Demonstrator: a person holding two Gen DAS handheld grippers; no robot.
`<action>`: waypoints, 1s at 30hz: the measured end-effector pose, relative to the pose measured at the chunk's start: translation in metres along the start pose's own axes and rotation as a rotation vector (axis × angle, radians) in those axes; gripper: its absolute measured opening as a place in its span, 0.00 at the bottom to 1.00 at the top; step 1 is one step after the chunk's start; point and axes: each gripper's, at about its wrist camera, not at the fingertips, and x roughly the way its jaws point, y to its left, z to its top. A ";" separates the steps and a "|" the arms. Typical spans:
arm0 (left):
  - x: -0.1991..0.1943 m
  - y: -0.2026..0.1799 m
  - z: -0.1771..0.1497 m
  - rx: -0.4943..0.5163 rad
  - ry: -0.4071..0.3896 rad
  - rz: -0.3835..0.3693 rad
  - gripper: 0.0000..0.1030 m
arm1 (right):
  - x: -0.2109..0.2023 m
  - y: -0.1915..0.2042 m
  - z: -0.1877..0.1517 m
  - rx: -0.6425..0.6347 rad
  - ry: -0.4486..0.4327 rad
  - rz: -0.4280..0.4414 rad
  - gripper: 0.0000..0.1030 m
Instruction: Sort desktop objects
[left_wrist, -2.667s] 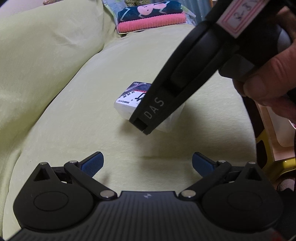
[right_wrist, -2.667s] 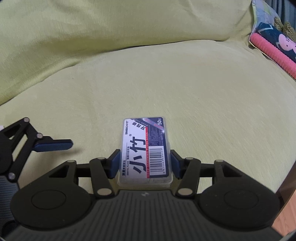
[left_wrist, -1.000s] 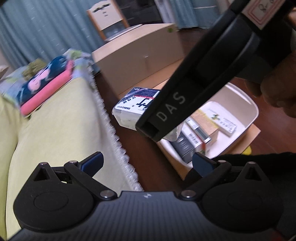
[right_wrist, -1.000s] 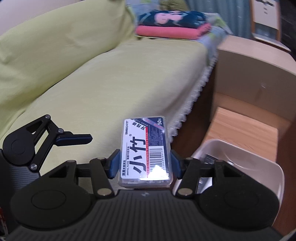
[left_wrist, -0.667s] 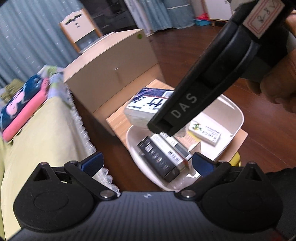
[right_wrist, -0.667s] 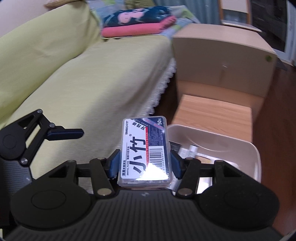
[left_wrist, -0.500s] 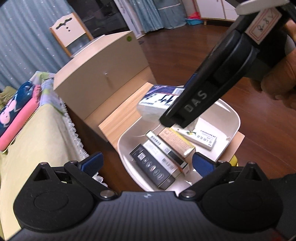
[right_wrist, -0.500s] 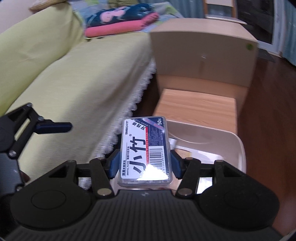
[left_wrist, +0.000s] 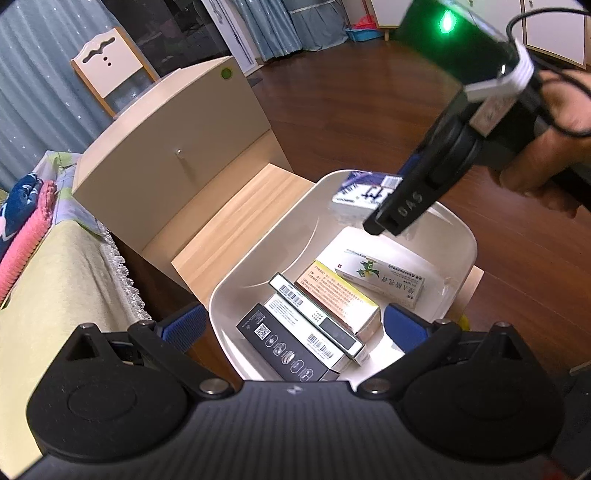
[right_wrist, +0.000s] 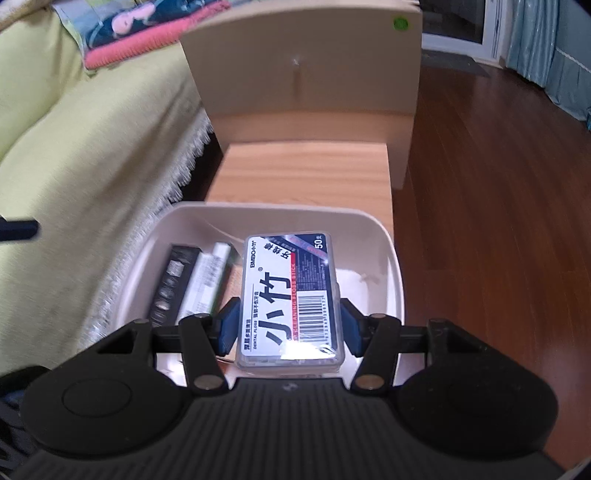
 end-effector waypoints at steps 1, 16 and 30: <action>0.002 0.001 -0.001 0.000 0.003 -0.004 1.00 | 0.007 -0.001 -0.001 -0.002 0.012 -0.003 0.50; 0.023 0.008 -0.003 0.003 0.020 -0.031 1.00 | 0.081 0.006 -0.020 -0.069 0.170 -0.060 0.50; 0.029 0.014 -0.007 -0.004 0.022 -0.045 1.00 | 0.114 0.007 -0.017 -0.050 0.232 -0.103 0.50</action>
